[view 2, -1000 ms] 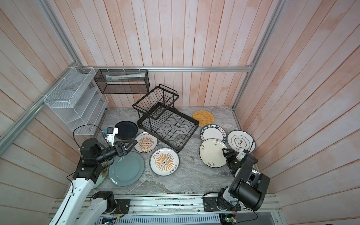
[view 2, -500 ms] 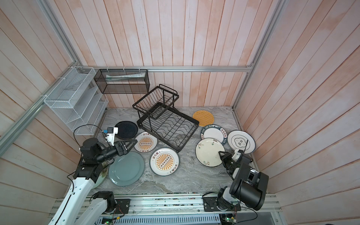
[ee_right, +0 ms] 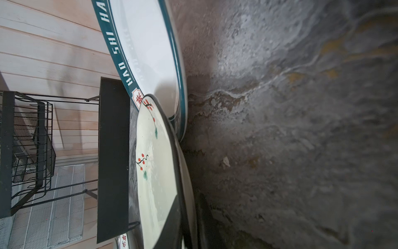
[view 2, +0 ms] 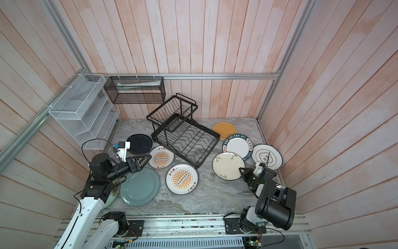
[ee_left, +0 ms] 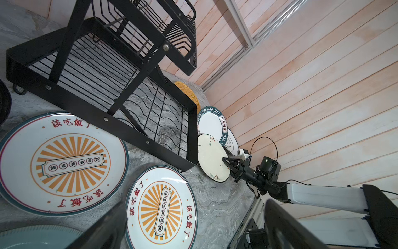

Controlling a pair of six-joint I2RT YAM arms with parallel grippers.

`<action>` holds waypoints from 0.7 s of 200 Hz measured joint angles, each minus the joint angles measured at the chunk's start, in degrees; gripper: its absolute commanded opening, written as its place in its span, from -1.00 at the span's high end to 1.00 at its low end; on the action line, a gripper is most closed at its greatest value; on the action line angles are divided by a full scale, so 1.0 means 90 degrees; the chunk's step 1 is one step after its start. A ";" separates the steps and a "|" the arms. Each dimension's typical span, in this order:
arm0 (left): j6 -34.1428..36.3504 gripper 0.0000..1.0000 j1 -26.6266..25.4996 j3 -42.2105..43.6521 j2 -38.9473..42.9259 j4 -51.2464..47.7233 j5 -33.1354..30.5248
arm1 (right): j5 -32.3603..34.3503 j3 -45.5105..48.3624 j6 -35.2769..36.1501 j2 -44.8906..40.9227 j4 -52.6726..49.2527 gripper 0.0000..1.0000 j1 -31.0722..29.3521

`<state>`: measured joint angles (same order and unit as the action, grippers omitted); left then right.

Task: Load the plates into the dish rack
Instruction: 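Grip the white berry-pattern plate rim with the right gripper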

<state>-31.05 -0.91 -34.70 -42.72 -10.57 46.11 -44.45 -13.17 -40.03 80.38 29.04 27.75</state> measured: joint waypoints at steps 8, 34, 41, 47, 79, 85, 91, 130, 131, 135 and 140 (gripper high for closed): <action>0.0002 -1.00 0.0000 0.0000 -0.0002 -0.0022 -0.0017 | -0.0002 0.0000 0.0010 -0.0090 -0.0024 1.00 -0.0032; 0.0002 -1.00 0.0002 0.0000 -0.0007 -0.0027 -0.0019 | -0.0005 0.0000 0.0049 -0.0330 -0.0146 1.00 -0.0083; 0.0002 -1.00 0.0005 0.0000 -0.0019 -0.0027 -0.0024 | 0.0000 0.0000 0.0053 -0.0381 -0.0192 1.00 -0.0083; 0.0002 -1.00 0.0005 0.0000 -0.0027 -0.0029 -0.0036 | 0.0000 0.0000 0.0058 -0.0415 -0.0240 1.00 -0.0080; 0.0005 -1.00 0.0005 0.0000 -0.0039 -0.0061 -0.0119 | -0.0017 -0.0015 0.0049 -0.0449 -0.0321 1.00 -0.0080; 0.0005 -1.00 0.0005 0.0000 -0.0039 -0.0068 -0.0134 | -0.0029 -0.0029 0.0041 -0.0447 -0.0323 1.00 -0.0080; 0.0005 -1.00 0.0005 0.0000 -0.0039 -0.0070 -0.0146 | -0.0049 -0.0046 0.0019 -0.0440 -0.0321 1.00 -0.0080; 0.0049 -1.00 0.0005 0.0000 -0.0039 -0.0095 -0.0182 | -0.0168 -0.0221 -0.0238 -0.0359 -0.0177 1.00 -0.0087; 0.0049 -1.00 0.0005 0.0000 -0.0039 -0.0097 -0.0182 | -0.0168 -0.0228 -0.0245 -0.0359 -0.0177 1.00 -0.0087; 0.0051 -1.00 0.0005 0.0000 -0.0039 -0.0104 -0.0182 | -0.0165 -0.0245 -0.0267 -0.0359 -0.0180 1.00 -0.0092; 0.0051 -1.00 0.0005 0.0000 -0.0039 -0.0119 -0.0182 | -0.0165 -0.0262 -0.0291 -0.0359 -0.0177 1.00 -0.0095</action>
<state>-30.59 -0.86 -34.70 -43.07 -11.64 44.47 -45.93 -15.53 -42.65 77.14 27.44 26.89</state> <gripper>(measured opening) 0.999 0.094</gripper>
